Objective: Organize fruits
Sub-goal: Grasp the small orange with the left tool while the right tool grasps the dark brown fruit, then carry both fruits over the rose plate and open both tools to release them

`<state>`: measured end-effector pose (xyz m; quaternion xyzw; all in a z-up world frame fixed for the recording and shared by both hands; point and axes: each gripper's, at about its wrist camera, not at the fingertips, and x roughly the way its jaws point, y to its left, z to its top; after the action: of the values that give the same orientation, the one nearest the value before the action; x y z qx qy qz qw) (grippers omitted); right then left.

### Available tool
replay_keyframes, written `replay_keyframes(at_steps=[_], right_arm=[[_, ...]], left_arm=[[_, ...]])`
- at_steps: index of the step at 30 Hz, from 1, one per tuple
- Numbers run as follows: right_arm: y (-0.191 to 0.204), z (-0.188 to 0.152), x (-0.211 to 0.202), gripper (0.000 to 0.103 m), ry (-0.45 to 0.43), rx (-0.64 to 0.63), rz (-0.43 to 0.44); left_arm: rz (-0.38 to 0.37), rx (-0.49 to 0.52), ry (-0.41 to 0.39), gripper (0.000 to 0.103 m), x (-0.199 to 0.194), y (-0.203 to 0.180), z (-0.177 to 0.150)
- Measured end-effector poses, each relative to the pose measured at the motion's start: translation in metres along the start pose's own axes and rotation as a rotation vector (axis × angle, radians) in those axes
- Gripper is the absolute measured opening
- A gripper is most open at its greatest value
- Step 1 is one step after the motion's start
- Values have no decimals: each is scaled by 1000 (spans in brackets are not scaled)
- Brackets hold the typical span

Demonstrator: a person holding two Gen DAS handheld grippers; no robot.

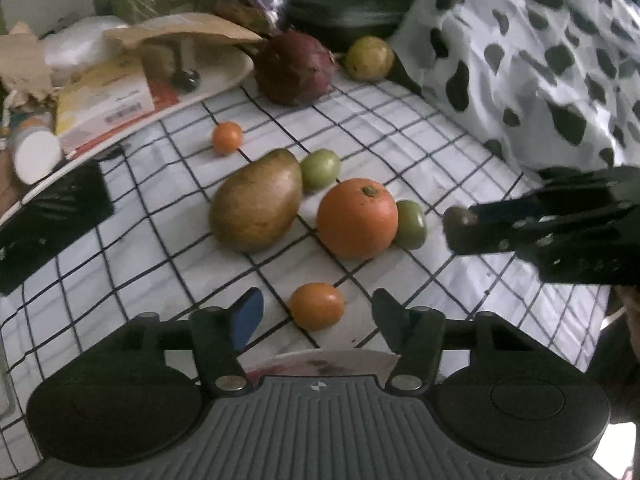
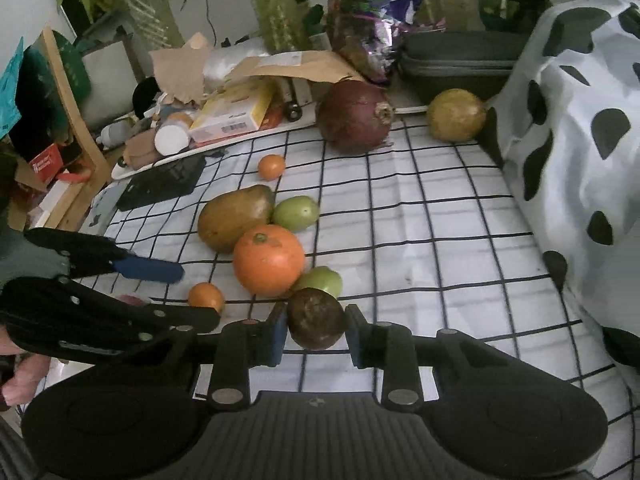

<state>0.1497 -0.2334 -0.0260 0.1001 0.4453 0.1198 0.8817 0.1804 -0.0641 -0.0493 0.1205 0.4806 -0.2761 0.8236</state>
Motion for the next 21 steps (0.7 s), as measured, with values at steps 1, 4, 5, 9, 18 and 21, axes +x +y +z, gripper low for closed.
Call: replay_keyframes(at_steps=[1,4,5,9,18,21], right_arm=[[-2,0,-1,32,-3,2,-1],[-4,-1,-4,32,-10,2,-2],[-5,-1,-5,32,-12,2,-2],[-4,-1,-9,32,-25,-15,-7],[16,0,-19,32,-66,-67,14],[27,-2,-20,32,-75,-96,18]], left_arm=[[1,9,7,54,3,-2,0],[20,31,24,33,9,-7,0],[39,38,23,32,9,-8,0],[25,32,-19,31,-1,-8,0],[52,31,-110,31,-35,-3,-4],[60,0,-127,31,-48,0,-14]])
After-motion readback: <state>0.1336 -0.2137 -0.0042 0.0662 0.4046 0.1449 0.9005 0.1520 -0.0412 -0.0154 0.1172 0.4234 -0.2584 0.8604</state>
